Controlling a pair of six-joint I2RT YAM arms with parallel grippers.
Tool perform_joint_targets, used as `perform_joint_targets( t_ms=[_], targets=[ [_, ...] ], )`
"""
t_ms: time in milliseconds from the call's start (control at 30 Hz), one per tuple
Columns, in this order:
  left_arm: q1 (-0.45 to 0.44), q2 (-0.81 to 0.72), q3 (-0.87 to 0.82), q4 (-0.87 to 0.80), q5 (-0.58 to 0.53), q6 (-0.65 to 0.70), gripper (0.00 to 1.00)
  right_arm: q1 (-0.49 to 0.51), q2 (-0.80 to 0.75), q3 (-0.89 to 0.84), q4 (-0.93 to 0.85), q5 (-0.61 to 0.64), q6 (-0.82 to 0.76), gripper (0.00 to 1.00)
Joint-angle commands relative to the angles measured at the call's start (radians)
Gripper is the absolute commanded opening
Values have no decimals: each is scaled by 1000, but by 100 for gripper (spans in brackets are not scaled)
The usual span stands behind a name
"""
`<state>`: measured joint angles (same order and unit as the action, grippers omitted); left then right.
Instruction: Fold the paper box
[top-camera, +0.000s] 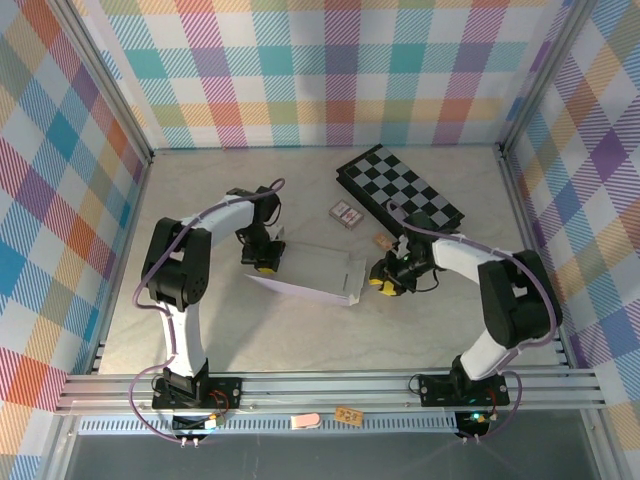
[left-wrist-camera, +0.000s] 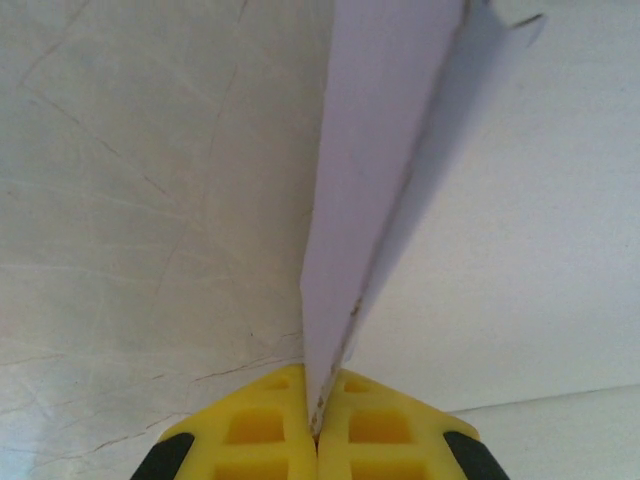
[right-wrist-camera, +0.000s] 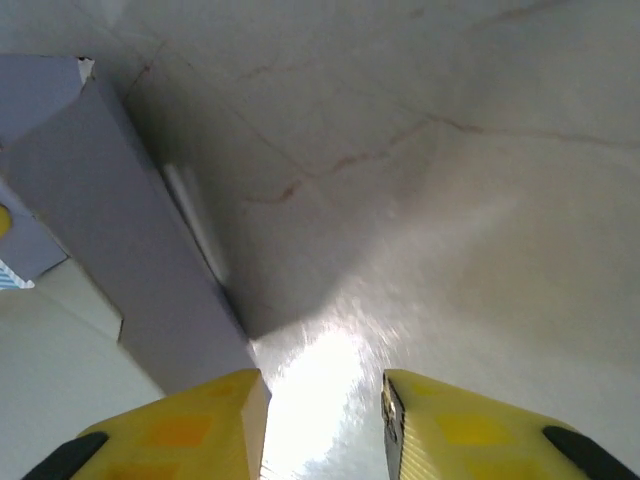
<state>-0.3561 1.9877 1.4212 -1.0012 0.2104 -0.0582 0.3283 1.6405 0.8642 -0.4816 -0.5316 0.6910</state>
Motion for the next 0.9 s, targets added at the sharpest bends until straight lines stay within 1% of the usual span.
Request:
perform_joint_targets(
  t_ms=[0, 167, 300, 467, 667, 867],
  targets=[
    [-12, 29, 24, -22, -23, 8, 0, 14, 27, 14, 121, -70, 47, 37],
    [-18, 41, 36, -28, -20, 9, 0, 48, 35, 6, 197, -98, 96, 39],
    [-21, 48, 41, -27, -16, 8, 0, 66, 38, 21, 219, -109, 126, 39],
    [-27, 58, 48, -28, -12, 5, 0, 84, 83, 45, 238, -106, 136, 39],
    [-30, 59, 53, -31, -10, 5, 0, 105, 104, 78, 246, -98, 139, 40],
    [-37, 68, 55, -28, -9, 3, 0, 137, 133, 108, 212, -67, 132, 40]
  ],
)
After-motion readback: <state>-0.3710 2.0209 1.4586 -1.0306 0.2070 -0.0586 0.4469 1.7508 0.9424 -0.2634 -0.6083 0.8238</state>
